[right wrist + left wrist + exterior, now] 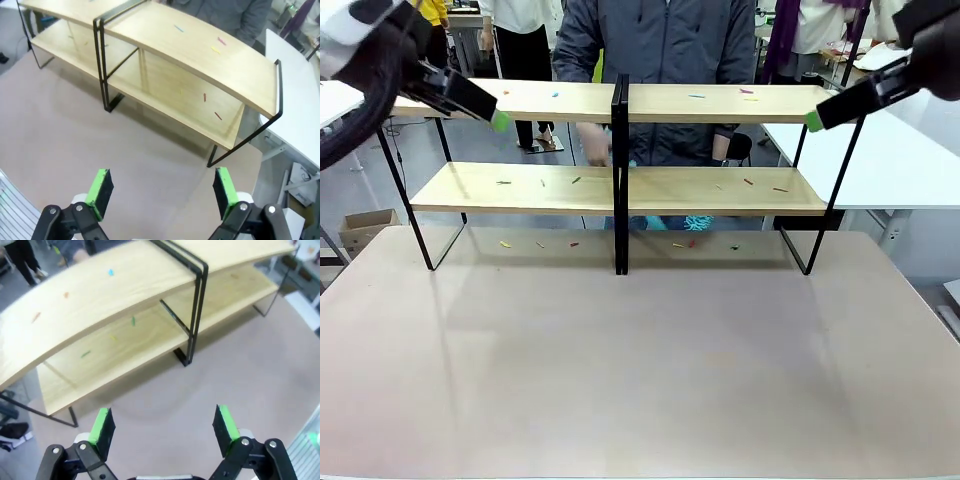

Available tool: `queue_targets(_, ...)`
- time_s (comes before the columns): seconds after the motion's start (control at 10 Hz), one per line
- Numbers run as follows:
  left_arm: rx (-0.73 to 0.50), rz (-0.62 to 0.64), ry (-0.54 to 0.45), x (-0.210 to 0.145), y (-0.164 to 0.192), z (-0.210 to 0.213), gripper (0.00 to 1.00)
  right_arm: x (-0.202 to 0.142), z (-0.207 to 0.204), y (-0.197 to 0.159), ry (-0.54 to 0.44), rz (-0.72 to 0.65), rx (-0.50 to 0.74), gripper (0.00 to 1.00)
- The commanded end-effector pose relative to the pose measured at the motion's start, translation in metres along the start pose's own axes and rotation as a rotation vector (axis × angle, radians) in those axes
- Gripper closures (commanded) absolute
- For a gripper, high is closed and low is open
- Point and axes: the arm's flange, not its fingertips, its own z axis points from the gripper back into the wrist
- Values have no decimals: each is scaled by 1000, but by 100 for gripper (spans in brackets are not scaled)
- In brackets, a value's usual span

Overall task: Clean the shelves.
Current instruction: Pick up the Duster when the human hands it over.

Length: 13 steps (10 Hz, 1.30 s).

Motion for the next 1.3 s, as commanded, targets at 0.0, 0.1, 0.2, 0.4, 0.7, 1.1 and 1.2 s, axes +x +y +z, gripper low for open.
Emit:
queue_targets(0.0,34,64,-100,-12,-2,9,0,7,3,7,-32,-56,12,0)
queue_targets(0.1,32,56,-159,-16,-4,18,0,7,3,7,-36,-67,7,0)
queue_targets(0.2,72,55,-180,-23,-4,28,0,7,3,6,-31,-90,6,0)
queue_targets(0.4,78,27,-184,-33,-5,35,0,7,15,12,-45,-174,32,0)
queue_targets(0.7,80,3,-177,-37,-3,33,0,3,36,23,-65,-245,11,0)
queue_targets(1.1,76,-2,-166,-41,1,30,0,5,34,26,-66,-240,20,0)
queue_targets(1.2,76,-7,-162,-41,1,29,0,5,35,25,-73,-240,19,0)
